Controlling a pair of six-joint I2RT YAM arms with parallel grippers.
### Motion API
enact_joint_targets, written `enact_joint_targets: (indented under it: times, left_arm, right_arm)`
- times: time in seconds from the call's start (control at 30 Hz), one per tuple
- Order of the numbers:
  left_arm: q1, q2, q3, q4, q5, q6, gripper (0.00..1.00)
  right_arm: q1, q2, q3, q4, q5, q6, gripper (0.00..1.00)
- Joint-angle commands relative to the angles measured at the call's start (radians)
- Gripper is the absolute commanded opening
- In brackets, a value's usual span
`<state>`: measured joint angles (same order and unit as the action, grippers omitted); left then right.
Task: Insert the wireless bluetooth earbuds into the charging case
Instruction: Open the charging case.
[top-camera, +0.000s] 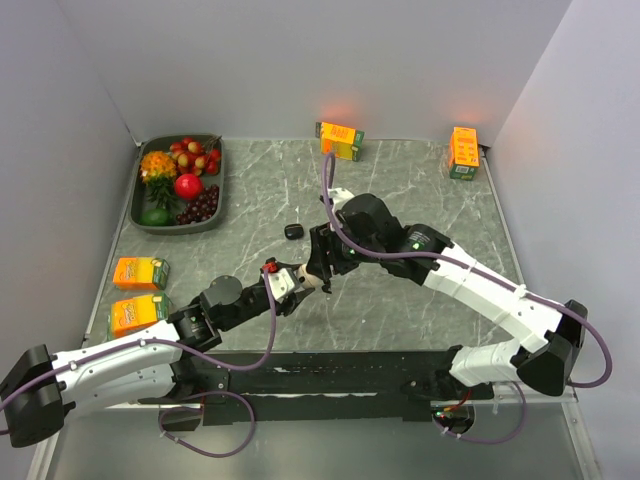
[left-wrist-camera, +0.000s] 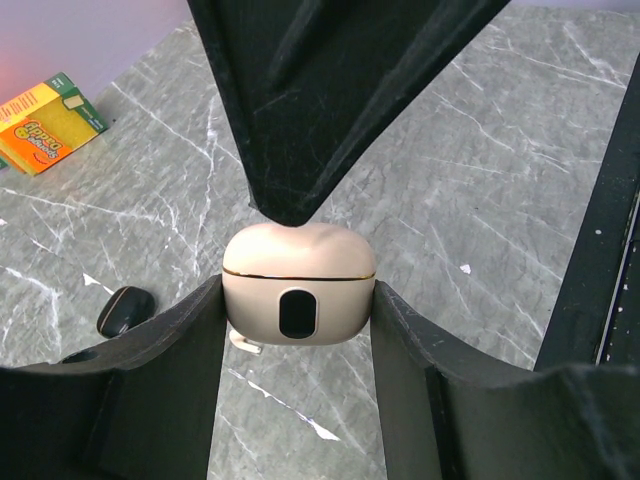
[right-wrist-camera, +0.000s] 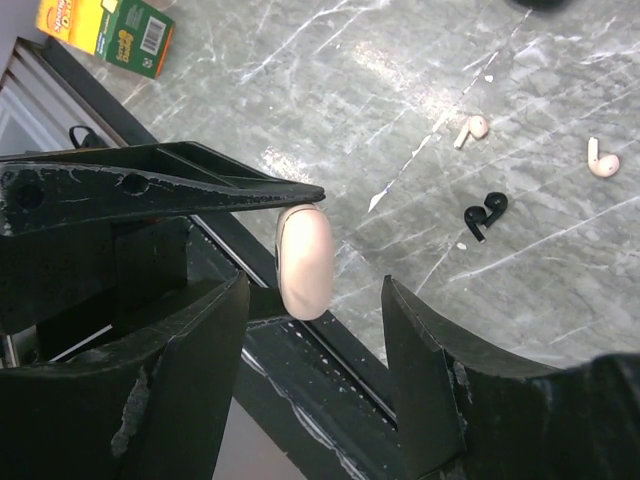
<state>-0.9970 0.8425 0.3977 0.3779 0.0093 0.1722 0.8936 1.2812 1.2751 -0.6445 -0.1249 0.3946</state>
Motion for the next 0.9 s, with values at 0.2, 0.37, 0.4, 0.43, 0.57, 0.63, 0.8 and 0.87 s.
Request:
enact_joint_targets:
  times: [0.2, 0.37, 0.4, 0.43, 0.57, 0.63, 0.8, 0.87]
  left_arm:
    - [-0.009, 0.009, 0.029, 0.061, -0.006, 0.003, 0.01]
    - [-0.011, -0.002, 0.03, 0.059, -0.006, 0.0, 0.01]
    - [-0.011, -0.005, 0.03, 0.058, -0.006, 0.0, 0.01]
    - [-0.012, -0.005, 0.032, 0.055, -0.005, 0.0, 0.01]
    - [-0.015, -0.016, 0.033, 0.055, -0.006, -0.002, 0.01]
    - [-0.015, -0.022, 0.036, 0.055, -0.005, -0.003, 0.01]
    - [-0.022, -0.034, 0.044, 0.046, -0.006, 0.001, 0.01]
    - [-0.022, -0.037, 0.044, 0.044, -0.006, 0.003, 0.01]
  right_arm:
    - [0.024, 0.04, 0.015, 0.002, -0.048, -0.037, 0.57]
    - [0.022, 0.063, 0.017, -0.027, -0.018, -0.039, 0.56]
    - [0.024, 0.061, 0.015, -0.029, -0.007, -0.031, 0.56]
    - [0.022, 0.056, 0.001, -0.026, -0.001, -0.028, 0.55]
    - [0.022, 0.064, 0.006, -0.052, 0.03, -0.03, 0.55]
    - [0.021, 0.063, -0.006, -0.044, 0.034, -0.028, 0.55]
    - [0.008, 0.049, -0.016, -0.047, 0.062, -0.016, 0.55]
    - [0.005, 0.047, -0.016, -0.06, 0.068, -0.016, 0.55]
